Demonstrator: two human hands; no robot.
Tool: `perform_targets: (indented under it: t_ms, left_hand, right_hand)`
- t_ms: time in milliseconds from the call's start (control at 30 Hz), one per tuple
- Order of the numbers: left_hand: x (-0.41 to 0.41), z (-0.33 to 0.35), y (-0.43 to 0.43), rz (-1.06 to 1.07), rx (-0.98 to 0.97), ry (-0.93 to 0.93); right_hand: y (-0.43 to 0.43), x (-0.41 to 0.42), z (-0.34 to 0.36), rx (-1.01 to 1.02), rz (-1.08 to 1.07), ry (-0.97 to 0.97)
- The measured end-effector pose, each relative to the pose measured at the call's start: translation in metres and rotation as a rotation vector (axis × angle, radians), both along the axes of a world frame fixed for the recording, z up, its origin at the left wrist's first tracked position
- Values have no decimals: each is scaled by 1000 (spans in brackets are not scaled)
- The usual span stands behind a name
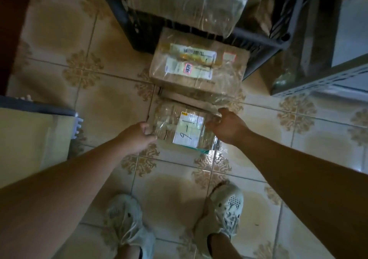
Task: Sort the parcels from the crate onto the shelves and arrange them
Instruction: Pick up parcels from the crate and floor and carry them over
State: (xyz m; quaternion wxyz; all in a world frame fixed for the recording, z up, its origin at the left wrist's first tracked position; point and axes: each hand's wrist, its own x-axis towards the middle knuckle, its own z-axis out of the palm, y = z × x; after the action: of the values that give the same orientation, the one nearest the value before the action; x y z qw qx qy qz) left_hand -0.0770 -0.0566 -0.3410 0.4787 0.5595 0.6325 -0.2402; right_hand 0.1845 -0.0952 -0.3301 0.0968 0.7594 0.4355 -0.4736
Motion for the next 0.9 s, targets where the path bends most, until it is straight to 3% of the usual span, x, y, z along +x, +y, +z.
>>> perform_targets:
  t_ms: [100, 267, 433, 633, 700, 800, 900]
  left_hand:
    - [3, -49, 2, 155, 0, -45]
    - [20, -85, -2, 453, -43, -208]
    - [17, -64, -18, 707, -78, -258]
    - [11, -28, -14, 984, -57, -357]
    - [8, -15, -8, 896, -10, -355]
    - [-1, 6, 6, 607, 125, -340]
    - [-1, 26, 20, 316, 130, -372]
  right_hand:
    - [-14, -8, -52, 28, -133, 15]
    - [-27, -9, -82, 70, -605, 210]
    - [-33, -10, -62, 180, -636, 201]
    - [-19, -8, -22, 281, -660, 320]
    - [-11, -7, -11, 309, -628, 361]
    - [4, -10, 2, 351, -538, 379]
    - [19, -16, 17, 364, -428, 428]
